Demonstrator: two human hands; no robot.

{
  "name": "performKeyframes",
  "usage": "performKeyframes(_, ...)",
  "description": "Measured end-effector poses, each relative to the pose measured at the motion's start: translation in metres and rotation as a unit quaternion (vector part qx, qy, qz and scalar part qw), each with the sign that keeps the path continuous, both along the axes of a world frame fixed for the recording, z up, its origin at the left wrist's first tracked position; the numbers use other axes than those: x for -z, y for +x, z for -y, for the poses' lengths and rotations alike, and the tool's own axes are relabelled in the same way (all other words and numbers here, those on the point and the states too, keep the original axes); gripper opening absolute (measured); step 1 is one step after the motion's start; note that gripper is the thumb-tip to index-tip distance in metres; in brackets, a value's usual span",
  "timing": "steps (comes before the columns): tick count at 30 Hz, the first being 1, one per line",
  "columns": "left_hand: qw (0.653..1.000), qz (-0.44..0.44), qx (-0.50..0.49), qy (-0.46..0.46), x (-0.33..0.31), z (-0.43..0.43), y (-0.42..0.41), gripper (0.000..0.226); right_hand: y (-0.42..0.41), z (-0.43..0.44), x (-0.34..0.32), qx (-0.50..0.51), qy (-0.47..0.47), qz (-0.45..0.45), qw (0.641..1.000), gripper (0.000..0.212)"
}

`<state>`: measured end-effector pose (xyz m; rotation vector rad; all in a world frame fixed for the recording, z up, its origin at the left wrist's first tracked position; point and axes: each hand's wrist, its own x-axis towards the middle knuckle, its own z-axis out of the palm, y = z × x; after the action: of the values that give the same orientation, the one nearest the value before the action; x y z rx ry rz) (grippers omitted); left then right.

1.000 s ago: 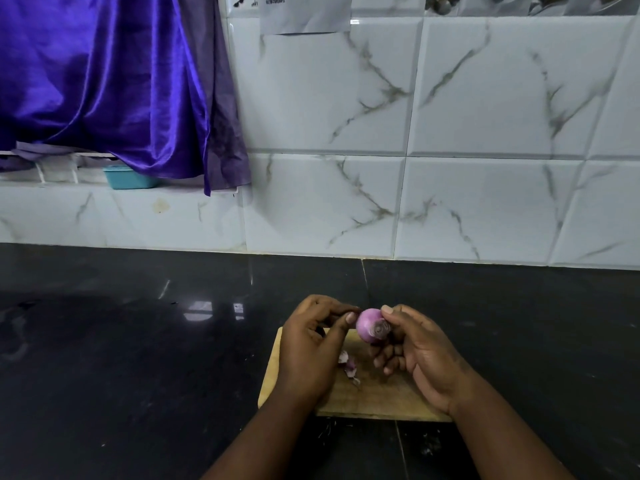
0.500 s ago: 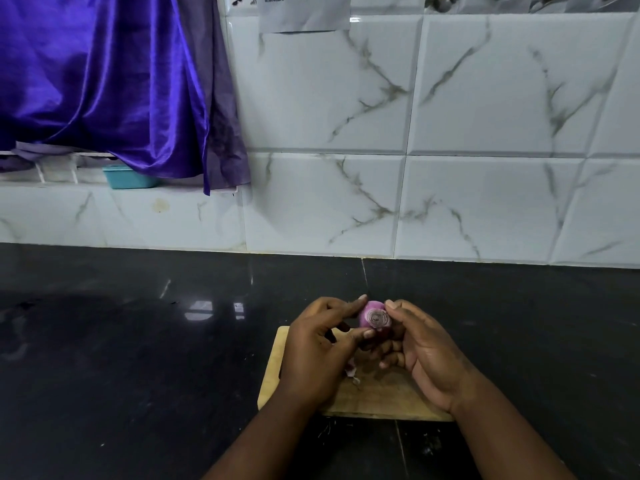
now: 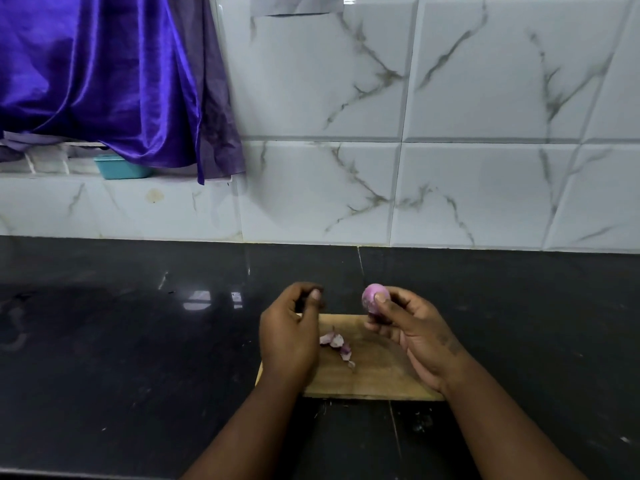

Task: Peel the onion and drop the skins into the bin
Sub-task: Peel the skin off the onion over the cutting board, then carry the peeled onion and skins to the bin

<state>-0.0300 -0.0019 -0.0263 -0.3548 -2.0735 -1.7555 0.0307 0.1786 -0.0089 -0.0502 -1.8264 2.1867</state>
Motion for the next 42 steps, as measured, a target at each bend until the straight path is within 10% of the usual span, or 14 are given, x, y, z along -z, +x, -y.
performKeyframes(13, 0.947, 0.21, 0.241, -0.022, 0.0, 0.0, 0.01, 0.114, -0.002, 0.028, 0.008, -0.082, -0.009, 0.091, 0.992, 0.054)
performKeyframes(18, 0.941, 0.216, 0.26, -0.023, -0.004, -0.003, 0.014, 0.067, -0.004, 0.018, 0.013, -0.02, -0.116, 0.074, 0.99, 0.091)
performKeyframes(22, 0.9, 0.096, 0.201, -0.374, -0.01, -0.004, 0.032, 0.071, -0.005, 0.008, 0.02, 0.049, -0.17, 0.043, 0.983, 0.102)
performKeyframes(26, 0.833, 0.044, 0.188, -0.519, -0.013, -0.009, 0.043, 0.065, -0.001, 0.007, 0.016, 0.051, -0.175, 0.05, 0.982, 0.106)
performKeyframes(34, 0.807, -0.052, 0.121, -0.576, -0.008, -0.013, 0.053, 0.04, 0.01, 0.02, 0.005, 0.065, -0.098, 0.071, 0.991, 0.066)
performKeyframes(38, 0.837, -0.08, 0.099, -0.532, -0.002, -0.009, 0.063, 0.03, 0.021, 0.04, -0.001, 0.067, -0.044, 0.106, 0.991, 0.051)
performKeyframes(42, 0.94, -0.028, 0.079, -0.331, 0.005, -0.001, 0.072, 0.034, 0.037, 0.066, 0.001, 0.073, -0.07, 0.151, 0.983, 0.055)
